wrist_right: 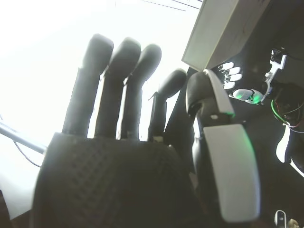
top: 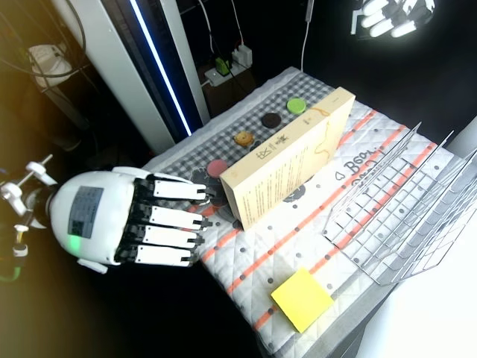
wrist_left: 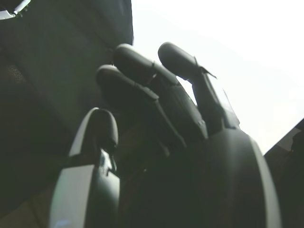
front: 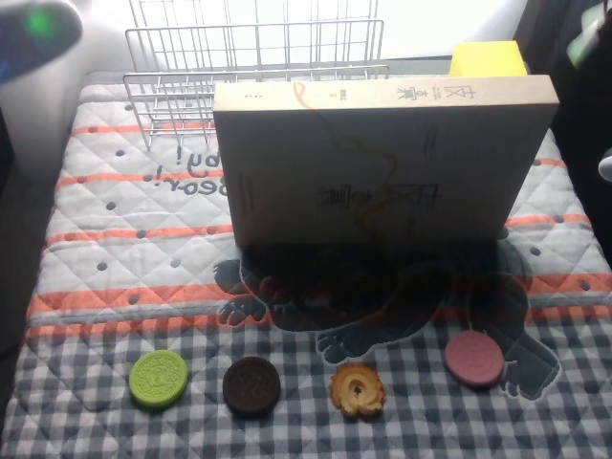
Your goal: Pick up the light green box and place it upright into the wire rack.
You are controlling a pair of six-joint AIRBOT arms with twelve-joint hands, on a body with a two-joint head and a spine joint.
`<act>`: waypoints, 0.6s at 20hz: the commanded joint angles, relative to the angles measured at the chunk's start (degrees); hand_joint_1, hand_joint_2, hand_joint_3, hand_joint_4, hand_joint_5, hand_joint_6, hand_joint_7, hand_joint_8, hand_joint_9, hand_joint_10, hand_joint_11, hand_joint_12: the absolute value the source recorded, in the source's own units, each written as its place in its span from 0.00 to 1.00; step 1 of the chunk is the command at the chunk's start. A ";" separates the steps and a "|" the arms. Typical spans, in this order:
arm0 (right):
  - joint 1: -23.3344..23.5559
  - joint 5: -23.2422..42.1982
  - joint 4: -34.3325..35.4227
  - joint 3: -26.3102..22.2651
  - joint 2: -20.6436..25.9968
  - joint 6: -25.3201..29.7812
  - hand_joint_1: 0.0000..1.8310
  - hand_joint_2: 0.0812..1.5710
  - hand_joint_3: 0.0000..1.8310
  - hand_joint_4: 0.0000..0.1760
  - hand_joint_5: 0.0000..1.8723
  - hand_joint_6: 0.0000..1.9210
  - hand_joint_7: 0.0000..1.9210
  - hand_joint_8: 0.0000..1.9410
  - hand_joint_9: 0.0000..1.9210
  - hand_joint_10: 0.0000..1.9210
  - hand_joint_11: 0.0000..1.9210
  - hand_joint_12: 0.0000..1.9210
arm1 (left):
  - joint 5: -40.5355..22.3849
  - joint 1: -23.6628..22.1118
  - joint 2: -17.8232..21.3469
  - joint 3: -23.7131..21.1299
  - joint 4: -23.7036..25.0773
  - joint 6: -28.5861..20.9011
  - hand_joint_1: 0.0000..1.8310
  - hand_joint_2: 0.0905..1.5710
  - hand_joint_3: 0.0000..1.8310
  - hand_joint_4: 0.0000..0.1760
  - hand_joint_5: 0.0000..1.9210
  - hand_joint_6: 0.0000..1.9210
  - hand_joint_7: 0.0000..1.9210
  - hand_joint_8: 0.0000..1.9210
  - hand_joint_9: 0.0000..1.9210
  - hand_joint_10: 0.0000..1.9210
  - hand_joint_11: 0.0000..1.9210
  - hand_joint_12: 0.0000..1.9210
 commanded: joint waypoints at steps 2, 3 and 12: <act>1.01 6.51 2.43 0.25 0.44 0.12 0.45 0.60 0.01 0.58 0.11 0.00 0.04 0.00 0.00 0.00 0.00 0.00 | -7.04 -0.70 0.02 0.02 -1.18 -0.50 0.22 0.64 0.01 0.66 0.11 0.00 0.03 0.00 0.00 0.00 0.00 0.00; 1.01 6.51 2.44 0.23 0.42 0.12 0.45 0.60 0.01 0.51 0.11 0.00 0.04 0.00 0.00 0.00 0.00 0.00 | -7.04 -0.70 0.02 0.02 -1.20 -0.50 0.21 0.65 0.01 0.63 0.11 0.00 0.03 0.00 0.00 0.00 0.00 0.00; 4.71 6.13 -0.28 -0.48 -1.29 0.37 0.39 0.44 0.00 1.00 0.00 0.00 0.00 0.00 0.00 0.00 0.00 0.00 | -5.40 -0.56 -0.14 -0.36 -1.16 -0.49 0.38 0.49 0.00 1.00 0.03 0.00 0.00 0.00 0.00 0.00 0.00 0.00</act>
